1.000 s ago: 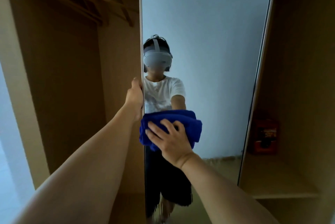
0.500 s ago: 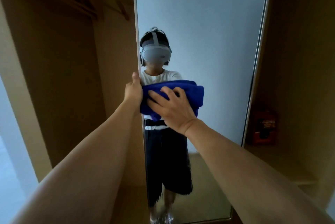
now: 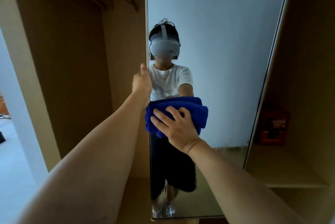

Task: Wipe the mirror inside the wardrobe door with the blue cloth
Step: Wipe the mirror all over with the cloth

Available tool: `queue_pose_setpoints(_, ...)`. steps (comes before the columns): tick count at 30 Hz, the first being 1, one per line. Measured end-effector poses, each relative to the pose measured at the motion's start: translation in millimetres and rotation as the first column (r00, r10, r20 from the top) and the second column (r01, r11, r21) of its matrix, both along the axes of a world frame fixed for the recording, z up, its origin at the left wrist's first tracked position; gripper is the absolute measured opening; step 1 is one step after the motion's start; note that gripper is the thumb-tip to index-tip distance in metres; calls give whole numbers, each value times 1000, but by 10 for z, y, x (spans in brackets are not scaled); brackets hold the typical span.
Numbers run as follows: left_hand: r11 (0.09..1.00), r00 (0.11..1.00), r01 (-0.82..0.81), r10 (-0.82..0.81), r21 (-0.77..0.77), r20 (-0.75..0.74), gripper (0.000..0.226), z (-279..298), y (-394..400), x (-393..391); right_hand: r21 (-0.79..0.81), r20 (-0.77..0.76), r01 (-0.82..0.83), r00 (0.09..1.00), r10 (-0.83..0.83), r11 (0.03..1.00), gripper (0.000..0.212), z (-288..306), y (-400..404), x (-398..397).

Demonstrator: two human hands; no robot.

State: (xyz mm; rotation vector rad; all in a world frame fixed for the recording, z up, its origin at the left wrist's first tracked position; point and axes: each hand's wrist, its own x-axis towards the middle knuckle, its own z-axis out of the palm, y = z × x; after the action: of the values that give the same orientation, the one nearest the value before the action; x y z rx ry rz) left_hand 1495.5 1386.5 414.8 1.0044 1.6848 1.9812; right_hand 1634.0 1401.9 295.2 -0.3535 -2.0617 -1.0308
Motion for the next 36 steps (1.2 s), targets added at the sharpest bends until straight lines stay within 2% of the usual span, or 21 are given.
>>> queue_pose_setpoints(5,1000,1000,-5,5,-2,-15,50,-10,-17,8,15,208,28,978,-30,1000,34,-268,5,175)
queue_pose_setpoints(9,1000,1000,5,-4,26,-31,55,-10,-46,45,32,357,15,934,-26,999,41,-90,29,323)
queue_pose_setpoints(11,999,1000,10,-10,34,-23,55,-19,-58,49,48,377,19,926,-36,999,47,88,71,408)
queue_pose_setpoints(15,999,999,3,-1,35,-36,56,-37,-34,19,56,184,63,980,-72,996,48,605,159,588)
queue_pose_setpoints(20,1000,1000,-12,12,27,4,63,-33,18,16,47,-72,139,988,-135,989,50,1216,217,673)
queue_pose_setpoints(23,999,1000,-29,29,36,3,64,-54,37,14,-29,-232,149,961,-152,988,50,1179,190,602)
queue_pose_setpoints(25,999,999,-38,38,36,14,63,-64,46,2,-60,-282,130,949,-142,990,50,963,177,560)
queue_pose_setpoints(27,998,999,-46,45,37,15,60,-65,81,-11,-49,-215,90,972,-99,995,49,629,185,576)
queue_pose_setpoints(31,995,992,-94,91,29,92,59,-68,179,-54,-50,39,94,995,-92,994,52,8,241,769)
queue_pose_setpoints(36,991,987,-136,133,20,95,58,-50,165,-26,-14,179,79,981,-75,997,46,93,362,941)
